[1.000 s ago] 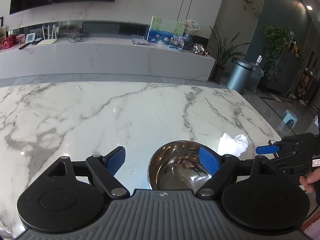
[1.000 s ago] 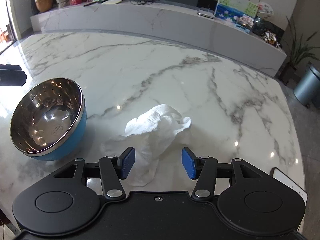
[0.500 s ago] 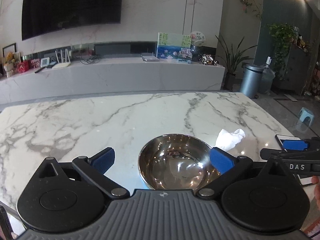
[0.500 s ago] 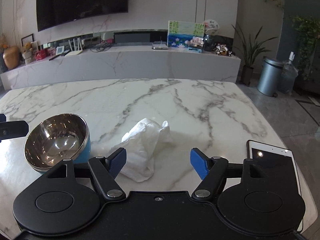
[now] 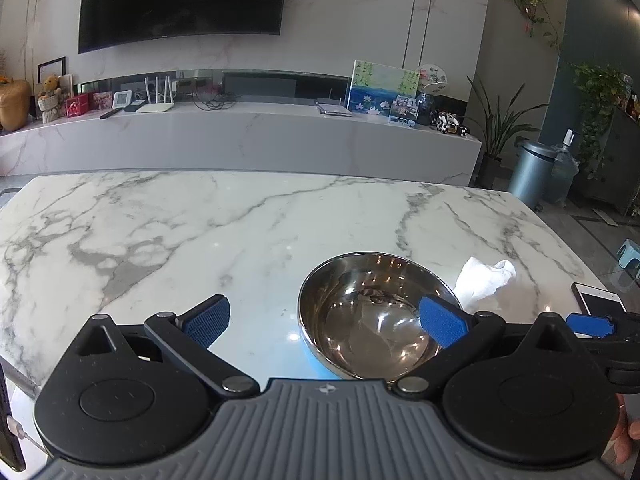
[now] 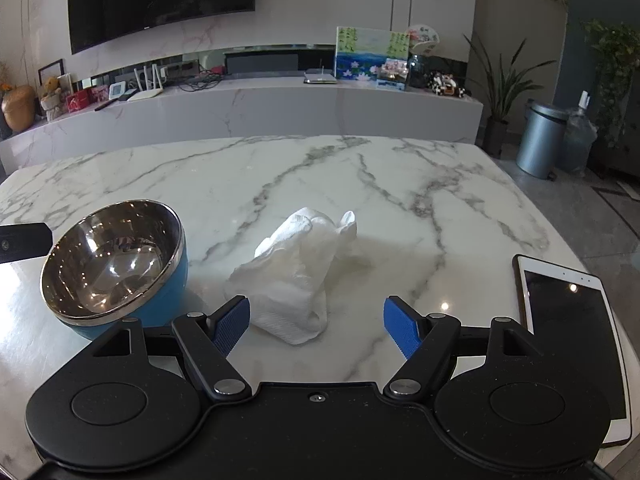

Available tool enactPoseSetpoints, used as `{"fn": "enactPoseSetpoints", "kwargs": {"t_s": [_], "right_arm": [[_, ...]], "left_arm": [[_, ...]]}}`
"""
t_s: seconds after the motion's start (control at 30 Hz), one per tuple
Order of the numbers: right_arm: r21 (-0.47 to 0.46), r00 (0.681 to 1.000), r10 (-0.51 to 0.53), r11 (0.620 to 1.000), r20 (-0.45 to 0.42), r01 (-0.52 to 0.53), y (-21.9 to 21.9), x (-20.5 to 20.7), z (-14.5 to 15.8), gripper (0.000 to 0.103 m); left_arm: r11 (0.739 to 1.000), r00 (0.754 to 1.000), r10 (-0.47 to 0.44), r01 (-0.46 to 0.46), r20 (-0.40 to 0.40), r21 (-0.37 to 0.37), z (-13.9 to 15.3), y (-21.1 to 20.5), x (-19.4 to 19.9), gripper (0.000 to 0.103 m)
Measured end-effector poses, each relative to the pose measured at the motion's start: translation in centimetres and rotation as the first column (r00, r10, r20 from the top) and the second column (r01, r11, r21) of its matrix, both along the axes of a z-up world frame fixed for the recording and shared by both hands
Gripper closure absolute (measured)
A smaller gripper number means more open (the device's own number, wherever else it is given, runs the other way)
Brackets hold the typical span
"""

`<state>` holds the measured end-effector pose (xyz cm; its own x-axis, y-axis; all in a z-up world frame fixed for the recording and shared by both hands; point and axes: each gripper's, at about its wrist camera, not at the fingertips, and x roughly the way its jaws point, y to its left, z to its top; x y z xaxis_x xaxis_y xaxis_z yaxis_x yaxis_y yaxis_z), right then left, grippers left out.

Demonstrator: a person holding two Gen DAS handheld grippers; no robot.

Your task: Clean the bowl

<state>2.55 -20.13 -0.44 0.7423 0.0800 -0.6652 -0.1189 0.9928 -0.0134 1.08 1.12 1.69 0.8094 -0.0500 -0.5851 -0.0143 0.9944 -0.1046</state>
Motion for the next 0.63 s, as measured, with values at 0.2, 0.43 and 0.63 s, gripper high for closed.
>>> {"fn": "enactPoseSetpoints", "kwargs": {"t_s": [0.2,0.43,0.63], "right_arm": [[-0.002,1.000,0.002,1.000,0.005,-0.002,0.5,0.0,-0.3,0.031],[-0.004,1.000,0.015,1.000,-0.002,-0.015,1.1,0.3,-0.6,0.031],[0.008,1.000,0.028,1.000,0.005,-0.028,1.2,0.2,-0.4,0.031]], "left_arm": [[1.000,1.000,0.012,-0.012,0.004,0.014,0.0,0.6,0.2,0.000],[1.000,1.000,0.025,-0.025,0.000,0.019,0.1,1.3,-0.1,0.001],[0.999,0.999,0.040,-0.040,0.001,0.008,0.0,1.5,0.2,0.001]]}}
